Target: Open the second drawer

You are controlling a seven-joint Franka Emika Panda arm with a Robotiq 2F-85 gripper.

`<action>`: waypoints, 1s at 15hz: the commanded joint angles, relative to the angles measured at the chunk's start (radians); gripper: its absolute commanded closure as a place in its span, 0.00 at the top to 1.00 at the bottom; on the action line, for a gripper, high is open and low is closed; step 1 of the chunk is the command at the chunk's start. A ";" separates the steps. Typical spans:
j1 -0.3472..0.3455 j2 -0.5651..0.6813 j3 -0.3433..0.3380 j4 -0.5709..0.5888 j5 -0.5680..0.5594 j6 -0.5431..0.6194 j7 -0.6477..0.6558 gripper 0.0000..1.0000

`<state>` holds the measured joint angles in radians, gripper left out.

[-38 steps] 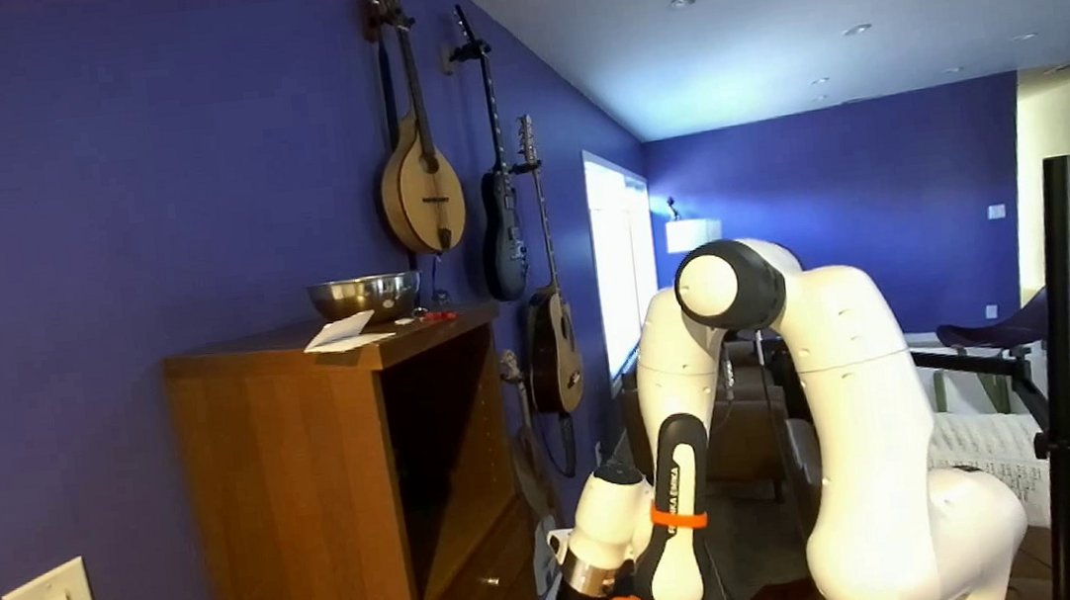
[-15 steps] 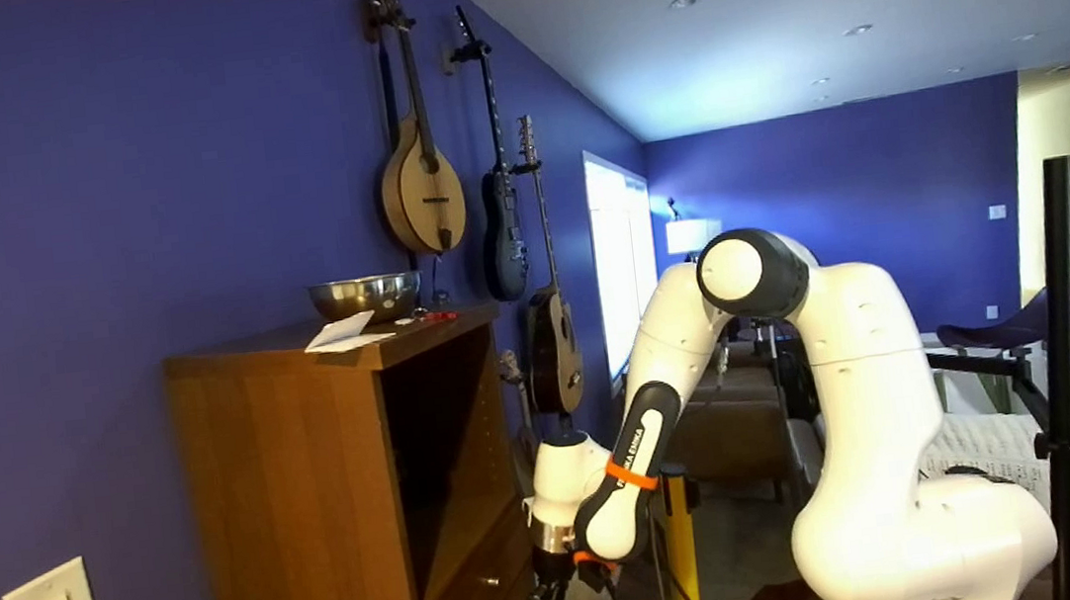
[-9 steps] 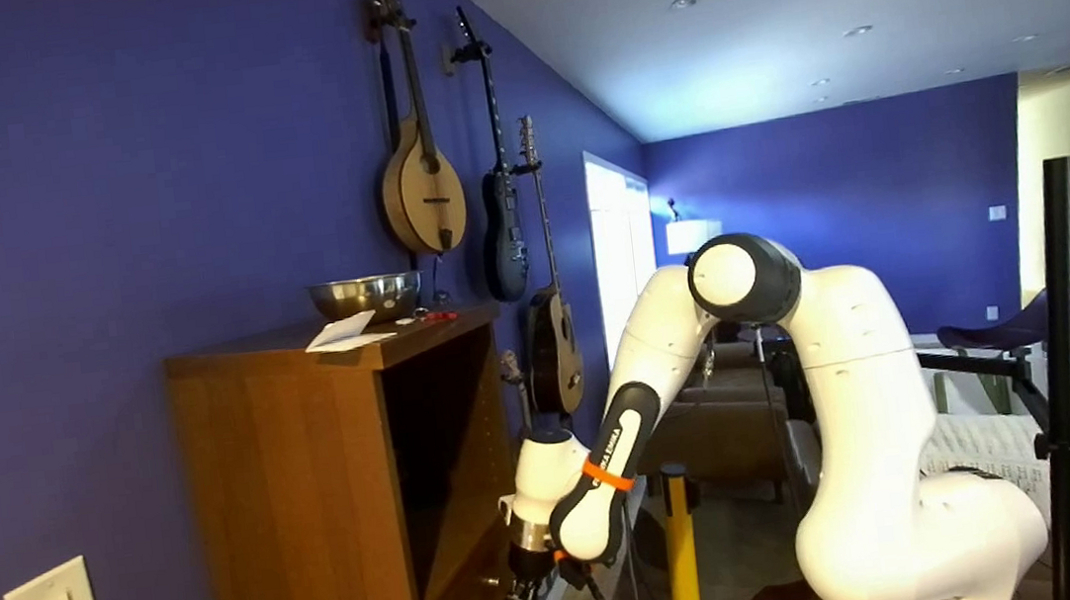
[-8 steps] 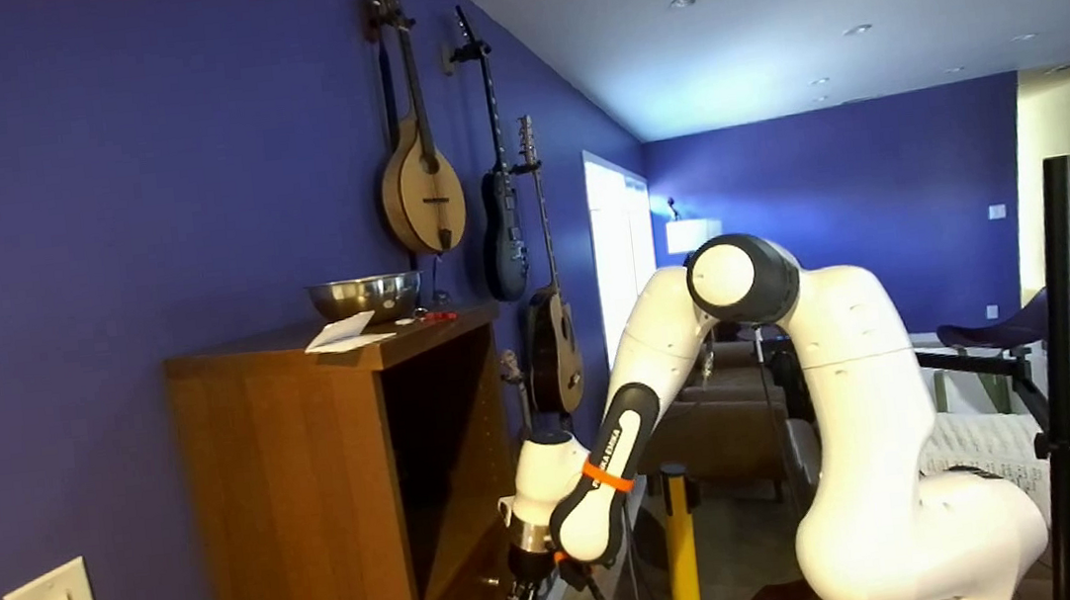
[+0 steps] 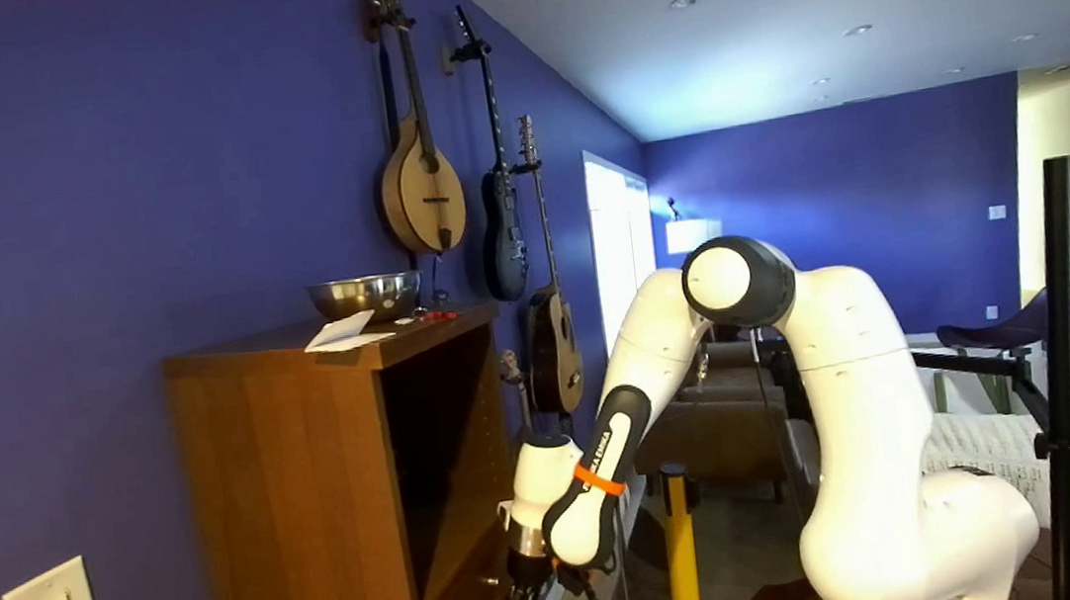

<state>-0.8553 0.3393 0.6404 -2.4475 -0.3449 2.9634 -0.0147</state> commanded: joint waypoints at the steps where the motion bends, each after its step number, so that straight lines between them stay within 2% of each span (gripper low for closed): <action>1: 0.261 -0.078 -0.200 -0.032 0.146 0.000 -0.012 0.96; 4: 0.472 -0.072 -0.374 -0.032 0.191 0.033 -0.035 0.96; 6: 0.551 -0.046 -0.441 -0.013 0.198 0.049 -0.076 0.99; 9: 0.592 -0.006 -0.473 0.000 0.223 0.070 -0.148 0.99; 11: 0.611 0.008 -0.498 0.003 0.226 0.072 -0.165 0.93; 14: 0.596 0.050 -0.495 0.021 0.250 0.113 -0.183 0.93; 15: 0.584 0.057 -0.480 0.025 0.265 0.123 -0.184 0.87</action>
<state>-0.2695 0.3536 0.1543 -2.4505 -0.1387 3.0449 -0.1591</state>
